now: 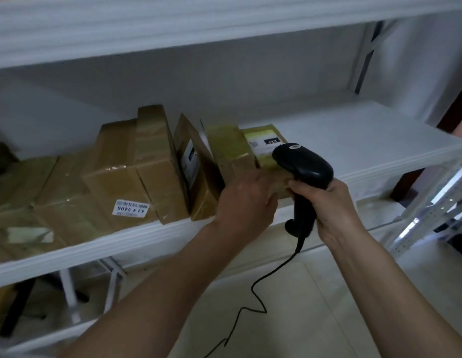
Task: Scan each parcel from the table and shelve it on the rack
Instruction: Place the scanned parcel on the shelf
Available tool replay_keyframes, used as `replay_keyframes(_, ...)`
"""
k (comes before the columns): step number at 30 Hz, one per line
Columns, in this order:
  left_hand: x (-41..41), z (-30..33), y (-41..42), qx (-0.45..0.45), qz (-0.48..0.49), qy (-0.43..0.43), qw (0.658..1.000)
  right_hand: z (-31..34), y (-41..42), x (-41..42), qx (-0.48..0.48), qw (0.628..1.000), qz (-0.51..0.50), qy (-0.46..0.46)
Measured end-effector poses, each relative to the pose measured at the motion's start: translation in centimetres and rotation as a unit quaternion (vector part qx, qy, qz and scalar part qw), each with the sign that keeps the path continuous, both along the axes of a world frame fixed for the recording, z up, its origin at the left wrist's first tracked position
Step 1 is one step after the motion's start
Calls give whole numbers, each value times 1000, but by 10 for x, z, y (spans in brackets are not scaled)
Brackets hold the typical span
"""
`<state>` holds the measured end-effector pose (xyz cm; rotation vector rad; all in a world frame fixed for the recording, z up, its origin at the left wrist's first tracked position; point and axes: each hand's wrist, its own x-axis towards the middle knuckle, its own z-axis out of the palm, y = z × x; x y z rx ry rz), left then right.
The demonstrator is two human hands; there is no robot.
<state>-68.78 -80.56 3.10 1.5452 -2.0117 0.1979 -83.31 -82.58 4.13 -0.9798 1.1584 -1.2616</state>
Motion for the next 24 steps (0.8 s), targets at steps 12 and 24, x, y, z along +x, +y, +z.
replay_keyframes(12,175,-72,173,244,288,70,924,-61,110,152,75,967,230,81)
replay_keyframes(24,395,-80,421,261,458,88,845,-79,275,382,71,928,346,119)
